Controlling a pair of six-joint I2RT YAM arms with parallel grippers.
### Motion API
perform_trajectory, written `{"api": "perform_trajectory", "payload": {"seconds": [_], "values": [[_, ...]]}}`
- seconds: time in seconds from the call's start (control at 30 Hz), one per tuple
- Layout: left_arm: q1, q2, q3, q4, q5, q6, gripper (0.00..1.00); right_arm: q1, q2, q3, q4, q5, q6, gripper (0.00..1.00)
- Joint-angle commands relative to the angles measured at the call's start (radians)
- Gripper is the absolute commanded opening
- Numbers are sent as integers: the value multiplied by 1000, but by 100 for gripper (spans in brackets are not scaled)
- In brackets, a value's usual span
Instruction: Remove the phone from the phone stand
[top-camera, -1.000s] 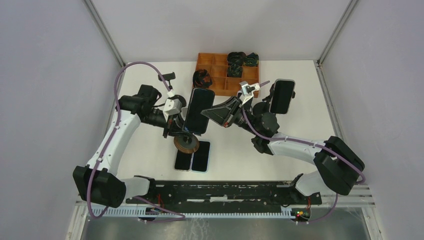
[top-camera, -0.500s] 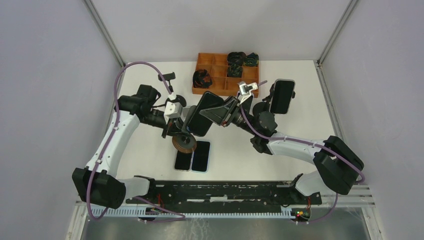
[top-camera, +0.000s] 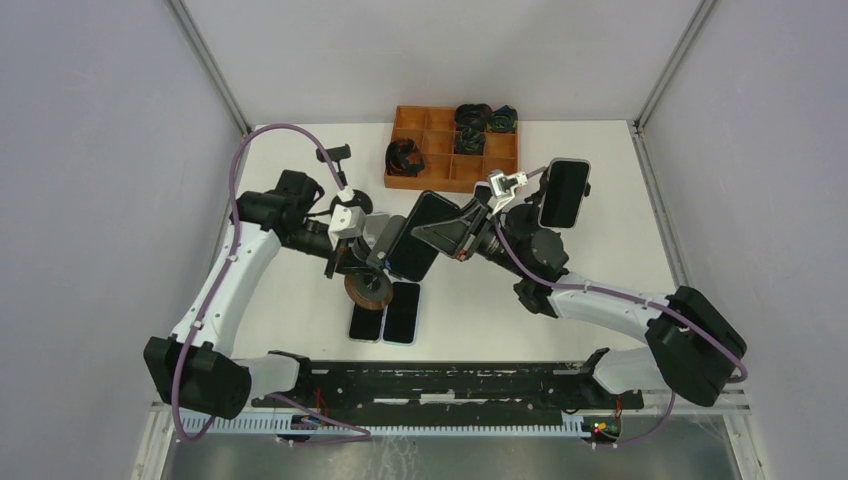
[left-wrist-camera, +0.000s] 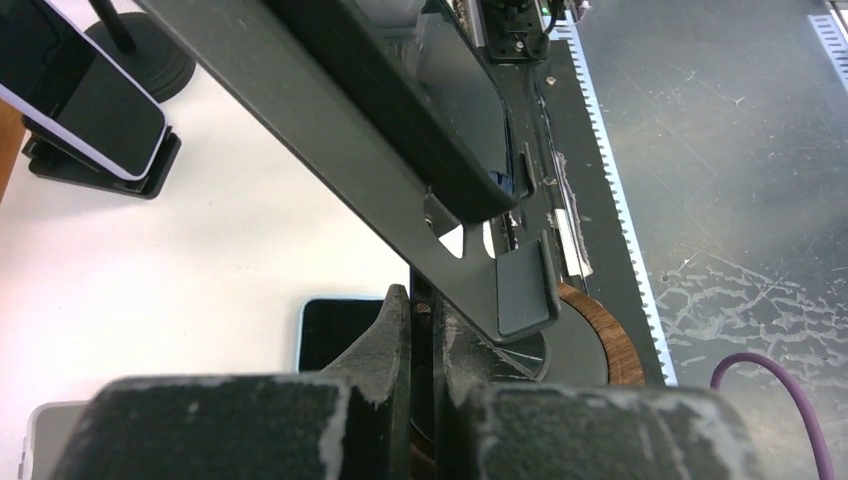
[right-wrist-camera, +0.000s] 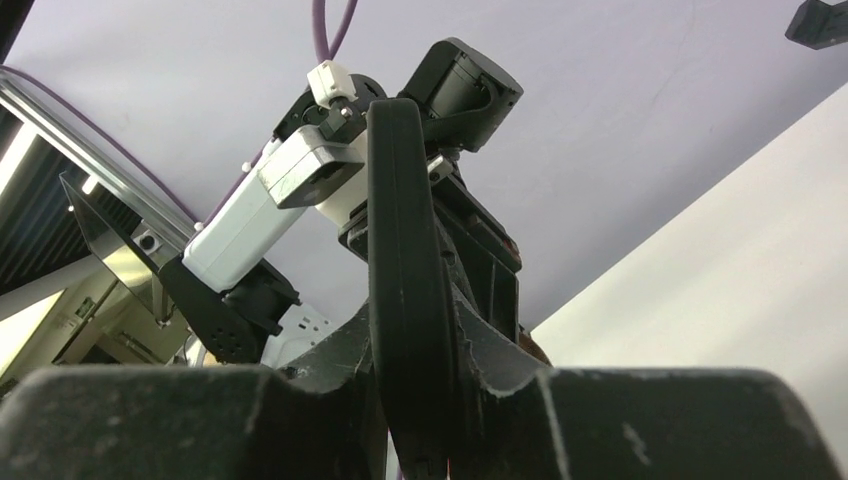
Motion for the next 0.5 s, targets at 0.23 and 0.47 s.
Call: {"api": "perform_trajectory", "payload": {"seconds": [0.23,0.47], "values": [[21,-27,43,122,-50,-4,2,-62,-217,-54,-74,-17,-24,10],[35,-37,36,207,-134,-84,2,-115,-337,-95,-341,-89,-95,0]]}}
